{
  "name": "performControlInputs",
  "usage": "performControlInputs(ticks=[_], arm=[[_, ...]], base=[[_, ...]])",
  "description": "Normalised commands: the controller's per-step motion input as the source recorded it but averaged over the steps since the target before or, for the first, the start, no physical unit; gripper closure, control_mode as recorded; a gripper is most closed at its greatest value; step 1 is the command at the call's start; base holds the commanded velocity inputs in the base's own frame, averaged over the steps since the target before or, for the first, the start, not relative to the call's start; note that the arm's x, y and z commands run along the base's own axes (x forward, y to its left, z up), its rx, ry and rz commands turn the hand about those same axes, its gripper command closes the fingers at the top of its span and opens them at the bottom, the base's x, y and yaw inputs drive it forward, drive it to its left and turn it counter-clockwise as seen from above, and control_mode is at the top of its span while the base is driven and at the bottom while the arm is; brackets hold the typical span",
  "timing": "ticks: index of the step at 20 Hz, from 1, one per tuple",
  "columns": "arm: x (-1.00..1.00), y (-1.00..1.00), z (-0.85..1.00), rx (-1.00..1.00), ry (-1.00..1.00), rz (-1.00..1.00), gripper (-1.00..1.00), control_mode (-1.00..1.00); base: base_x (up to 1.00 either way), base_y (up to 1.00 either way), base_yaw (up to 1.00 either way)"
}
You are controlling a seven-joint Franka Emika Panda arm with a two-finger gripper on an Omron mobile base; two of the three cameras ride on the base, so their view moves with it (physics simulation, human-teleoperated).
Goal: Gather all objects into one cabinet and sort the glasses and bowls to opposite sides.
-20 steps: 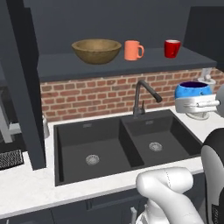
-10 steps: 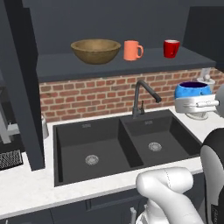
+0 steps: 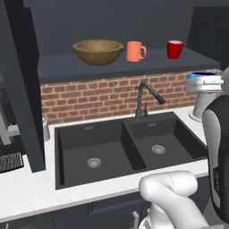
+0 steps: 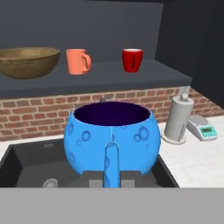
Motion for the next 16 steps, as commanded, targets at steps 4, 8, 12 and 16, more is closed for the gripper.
performControlInputs(ticks=[4, 8, 12, 16], arm=[[0.73, -0.38, 0.01, 0.03, 0.00, -0.07, 1.00, -1.00], [0.66, -0.07, 0.00, 0.00, 0.00, -0.01, 1.00, -1.00], [0.50, 0.00, 0.00, 0.04, -0.02, 0.00, 1.00, -1.00], [0.62, -0.11, 0.00, 0.04, -0.03, 0.00, 1.00, -1.00]], base=[[0.00, 0.00, 0.00], [0.00, 0.00, 0.00], [0.00, 0.00, 0.00], [0.00, 0.00, 0.00]])
